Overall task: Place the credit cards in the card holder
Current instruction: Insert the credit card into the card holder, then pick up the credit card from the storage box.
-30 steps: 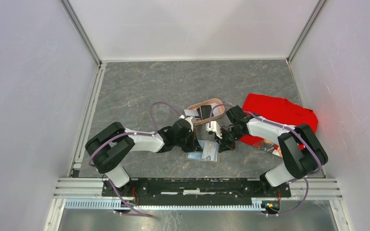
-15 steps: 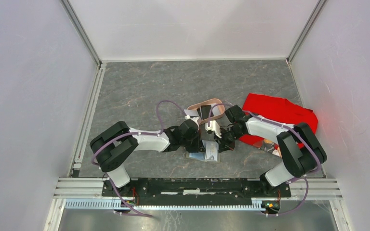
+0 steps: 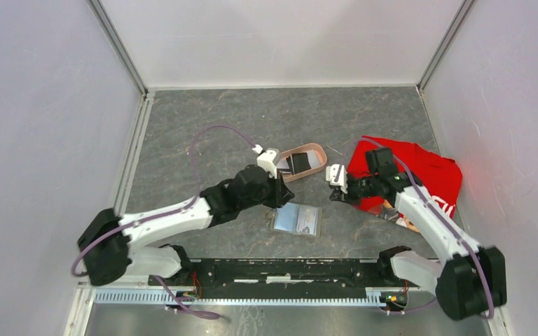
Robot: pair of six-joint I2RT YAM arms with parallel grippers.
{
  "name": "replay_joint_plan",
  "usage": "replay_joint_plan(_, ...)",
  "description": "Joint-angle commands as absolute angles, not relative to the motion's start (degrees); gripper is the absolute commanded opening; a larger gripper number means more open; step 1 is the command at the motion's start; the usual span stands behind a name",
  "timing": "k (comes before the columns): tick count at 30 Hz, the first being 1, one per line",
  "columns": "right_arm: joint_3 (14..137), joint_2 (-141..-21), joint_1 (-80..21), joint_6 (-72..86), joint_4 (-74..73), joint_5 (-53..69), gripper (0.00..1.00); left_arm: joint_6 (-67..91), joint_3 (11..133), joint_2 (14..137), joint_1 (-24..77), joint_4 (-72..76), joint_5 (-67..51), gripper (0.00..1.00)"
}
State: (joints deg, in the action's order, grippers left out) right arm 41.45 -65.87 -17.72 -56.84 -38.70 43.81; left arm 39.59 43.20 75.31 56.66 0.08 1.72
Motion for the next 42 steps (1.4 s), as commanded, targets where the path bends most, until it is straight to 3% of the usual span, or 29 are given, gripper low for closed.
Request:
replay_joint_plan(1, 43.0, -56.1, -14.5, -50.9, -31.2, 49.2, 0.25, 24.2, 46.3, 63.1, 56.8, 2.6, 11.2, 0.31)
replay_joint_plan(3, 43.6, -52.0, -14.5, -44.8, -23.5, 47.1, 0.61, 19.2, 46.3, 59.7, 56.6, 7.7, 15.9, 0.73)
replay_joint_plan(4, 43.8, -50.9, -14.4, -42.7, -20.8, 46.9, 0.82, 17.2, 46.1, 58.8, 56.2, 11.1, 17.3, 0.86)
replay_joint_plan(5, 43.9, -50.4, -14.5, -40.6, -17.2, 47.4, 0.96, 15.5, 46.2, 58.6, 55.5, 14.5, 17.2, 0.95)
replay_joint_plan(6, 44.4, -50.8, -14.5, -36.5, -14.3, 47.4, 0.98, 14.9, 46.8, 59.3, 54.2, 16.8, 16.3, 0.99)
replay_joint_plan(9, 50.5, -58.4, -14.4, -27.2, -12.6, 49.8, 0.97, 17.0, 51.5, 64.8, 49.3, 18.2, 9.3, 1.0)
replay_joint_plan(12, 57.5, -67.9, -14.8, -18.8, -12.8, 50.1, 0.86, 18.7, 54.4, 70.2, 45.5, 18.9, 7.0, 1.0)
replay_joint_plan(16, 64.3, -76.6, -16.4, -12.3, -12.2, 42.0, 0.82, 19.7, 52.2, 74.3, 40.3, 25.7, 7.5, 1.0)
replay_joint_plan(23, 73.2, -88.9, -22.0, -10.0, -14.0, 34.6, 0.82, 21.6, 50.0, 82.9, 31.5, 35.0, 5.6, 1.0)
replay_joint_plan(29, 74.1, -96.2, -23.1, -8.8, -15.6, 32.3, 0.7, 20.4, 44.8, 84.9, 30.4, 38.5, 1.6, 0.96)
replay_joint_plan(42, 76.2, -105.9, -28.3, 10.1, -13.9, 6.1, 0.82, 23.9, 42.7, 86.1, 27.7, 41.7, -4.0, 0.82)
